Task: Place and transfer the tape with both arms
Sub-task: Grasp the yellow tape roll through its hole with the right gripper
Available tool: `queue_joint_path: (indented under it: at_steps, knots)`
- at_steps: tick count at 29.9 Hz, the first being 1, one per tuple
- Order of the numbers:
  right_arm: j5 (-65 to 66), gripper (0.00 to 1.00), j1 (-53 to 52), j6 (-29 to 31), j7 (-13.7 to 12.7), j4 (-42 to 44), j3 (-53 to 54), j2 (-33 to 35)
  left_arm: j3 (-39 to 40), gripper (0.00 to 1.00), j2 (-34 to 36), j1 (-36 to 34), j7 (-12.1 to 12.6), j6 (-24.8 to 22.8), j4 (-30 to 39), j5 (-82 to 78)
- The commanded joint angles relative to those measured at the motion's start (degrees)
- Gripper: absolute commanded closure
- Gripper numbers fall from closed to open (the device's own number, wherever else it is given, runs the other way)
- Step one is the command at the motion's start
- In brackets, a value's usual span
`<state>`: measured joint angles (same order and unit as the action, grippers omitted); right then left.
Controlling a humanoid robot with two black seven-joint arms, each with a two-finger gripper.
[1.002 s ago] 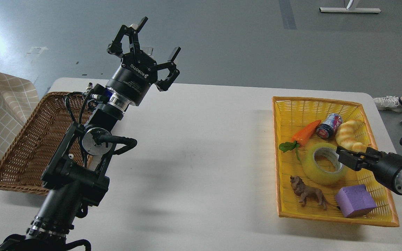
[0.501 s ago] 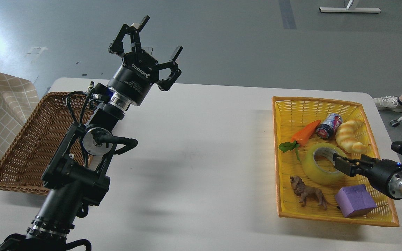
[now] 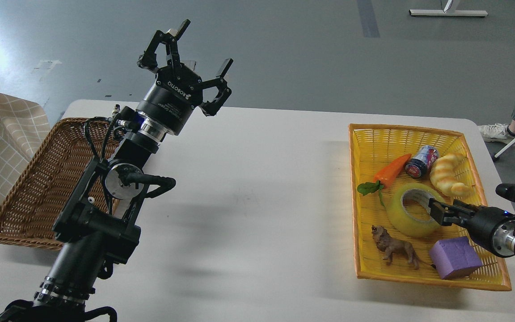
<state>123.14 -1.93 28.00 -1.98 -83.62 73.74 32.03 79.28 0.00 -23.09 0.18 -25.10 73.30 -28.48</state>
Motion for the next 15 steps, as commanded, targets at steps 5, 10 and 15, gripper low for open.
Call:
queue_joint_path:
  at_steps: [5,10,15]
  knots:
    - [-0.01,0.49,0.08,0.0,-1.09,0.03,-0.09,-0.56,-0.09,0.02,0.0,0.07,-0.01,0.23,0.0,-0.08]
    - [-0.01,0.5,-0.18,0.0,-1.71,0.03,-1.05,-0.83,-0.17,0.02,0.0,0.07,-0.01,0.23,0.0,-0.08]
    - [-0.01,0.5,-1.32,0.0,-1.71,0.03,-2.02,-0.91,-0.17,0.02,0.0,0.07,-0.01,0.5,0.0,-0.26]
